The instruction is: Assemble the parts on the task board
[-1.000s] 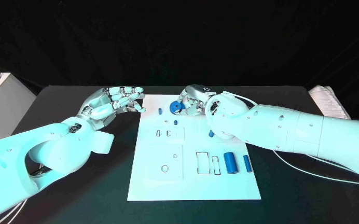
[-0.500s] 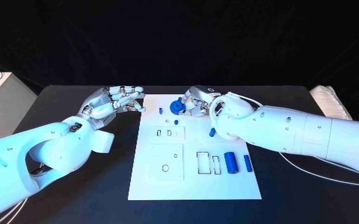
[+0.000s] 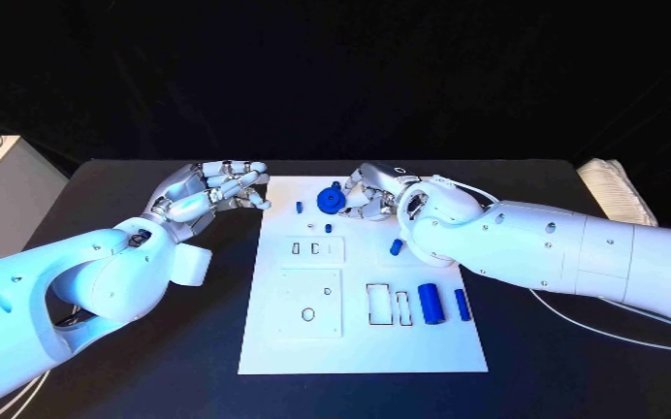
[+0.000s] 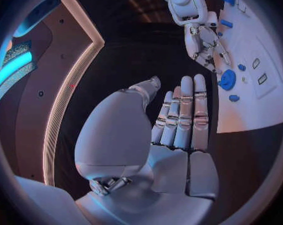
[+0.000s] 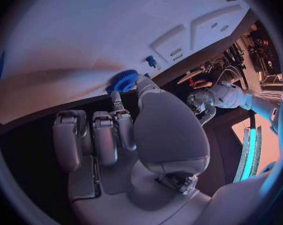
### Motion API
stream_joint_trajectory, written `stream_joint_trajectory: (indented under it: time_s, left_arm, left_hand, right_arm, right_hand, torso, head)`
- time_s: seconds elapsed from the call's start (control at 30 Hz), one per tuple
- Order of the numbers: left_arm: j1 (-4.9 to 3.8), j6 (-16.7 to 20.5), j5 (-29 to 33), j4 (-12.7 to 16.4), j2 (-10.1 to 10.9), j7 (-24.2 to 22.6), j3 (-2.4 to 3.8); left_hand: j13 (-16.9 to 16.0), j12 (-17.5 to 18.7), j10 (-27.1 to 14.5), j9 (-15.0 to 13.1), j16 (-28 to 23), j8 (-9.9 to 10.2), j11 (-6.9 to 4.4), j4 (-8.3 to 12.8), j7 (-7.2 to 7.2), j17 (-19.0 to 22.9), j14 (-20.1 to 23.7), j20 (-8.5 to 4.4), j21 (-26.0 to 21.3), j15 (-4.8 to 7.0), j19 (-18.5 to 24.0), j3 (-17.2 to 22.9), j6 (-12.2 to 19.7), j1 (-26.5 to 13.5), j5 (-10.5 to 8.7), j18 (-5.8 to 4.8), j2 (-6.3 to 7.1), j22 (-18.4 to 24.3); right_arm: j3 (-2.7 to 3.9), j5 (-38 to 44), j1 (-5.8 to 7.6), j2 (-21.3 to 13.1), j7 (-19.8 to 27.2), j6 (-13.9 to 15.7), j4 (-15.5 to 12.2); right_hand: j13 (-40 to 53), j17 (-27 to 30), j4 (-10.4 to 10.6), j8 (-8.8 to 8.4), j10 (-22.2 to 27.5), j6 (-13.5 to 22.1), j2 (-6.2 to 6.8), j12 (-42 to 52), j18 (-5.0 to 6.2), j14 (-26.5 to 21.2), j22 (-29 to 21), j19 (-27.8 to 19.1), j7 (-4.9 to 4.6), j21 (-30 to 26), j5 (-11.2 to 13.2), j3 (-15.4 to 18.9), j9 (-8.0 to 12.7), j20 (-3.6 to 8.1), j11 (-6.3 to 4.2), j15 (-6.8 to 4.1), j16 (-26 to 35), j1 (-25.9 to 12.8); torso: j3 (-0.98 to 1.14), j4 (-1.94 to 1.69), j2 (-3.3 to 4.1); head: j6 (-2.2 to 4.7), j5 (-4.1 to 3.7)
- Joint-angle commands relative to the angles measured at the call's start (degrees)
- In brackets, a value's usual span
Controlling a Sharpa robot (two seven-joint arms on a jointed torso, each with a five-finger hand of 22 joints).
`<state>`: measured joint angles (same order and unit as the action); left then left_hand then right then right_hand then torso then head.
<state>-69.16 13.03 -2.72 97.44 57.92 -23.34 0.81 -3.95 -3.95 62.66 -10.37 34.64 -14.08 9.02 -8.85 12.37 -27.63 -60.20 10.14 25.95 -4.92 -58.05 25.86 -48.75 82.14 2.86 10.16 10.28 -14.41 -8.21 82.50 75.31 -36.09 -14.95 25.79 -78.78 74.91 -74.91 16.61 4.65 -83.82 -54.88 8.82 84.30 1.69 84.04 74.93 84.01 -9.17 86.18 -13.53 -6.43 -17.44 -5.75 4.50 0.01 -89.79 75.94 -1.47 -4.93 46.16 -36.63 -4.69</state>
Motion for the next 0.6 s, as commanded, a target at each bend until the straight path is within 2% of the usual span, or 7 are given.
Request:
stream_joint_trajectory:
  time_s: [0.03, 0.4, 0.6]
  left_arm:
    - [-0.06, -1.11, 0.08, 0.06, -0.02, -0.33, 0.04]
    - [-0.06, -1.13, 0.08, -0.03, -0.07, -0.31, 0.04]
    - [-0.06, -1.15, 0.08, -0.11, -0.17, -0.3, 0.04]
  left_hand:
    - [-0.04, 0.14, -0.41, 0.0, 0.31, 0.22, -0.11, 0.06, 0.33, -0.08, 0.37, -0.07, 0.34, 0.05, 0.53, 0.32, 0.13, -0.21, -0.03, -0.05, -0.11, -0.05]
    - [-0.04, 0.14, -0.41, 0.0, 0.31, 0.22, -0.11, 0.06, 0.33, -0.08, 0.37, -0.07, 0.34, 0.05, 0.53, 0.32, 0.13, -0.21, -0.03, -0.05, -0.11, -0.05]
    - [-0.04, 0.14, -0.41, 0.0, 0.31, 0.22, -0.11, 0.06, 0.33, -0.08, 0.37, -0.07, 0.34, 0.05, 0.53, 0.32, 0.13, -0.21, -0.03, -0.05, -0.11, -0.05]
  right_arm:
    - [0.01, -0.25, -0.03, 0.12, 0.58, -0.17, -0.25]
    - [0.01, -0.49, -0.01, 0.99, 0.61, -0.59, 0.18]
    - [0.01, -0.5, 0.01, 1.66, 0.25, -2.06, 1.17]
  right_hand:
    - [10.89, -15.09, 0.01, 0.26, -2.21, -0.21, 0.37, 0.31, -0.58, 5.96, 11.34, 4.1, 0.07, 0.17, 0.03, -0.27, 0.05, -0.14, -0.21, 0.05, -0.21, -0.04]
    - [10.9, -15.09, 0.02, 0.28, -2.22, -0.27, 0.4, 0.33, -0.58, 5.96, 11.37, 4.11, 0.09, 0.19, 0.47, -0.28, 0.07, -0.13, -0.23, 0.03, -0.21, -0.19]
    - [10.87, -15.09, 0.03, 0.28, -2.2, -0.27, 0.41, 0.29, -0.57, 5.96, 11.32, 4.09, 0.09, 0.14, 0.61, -0.28, 0.08, -0.13, -0.24, 0.03, -0.21, -0.24]
  torso:
    - [-0.09, -0.12, -0.03]
    - [-0.16, -0.16, -0.01]
    - [-0.16, -0.21, -0.03]
  head:
    - [-0.02, -0.12]
    - [-0.19, -0.16]
    - [-0.19, -0.25]
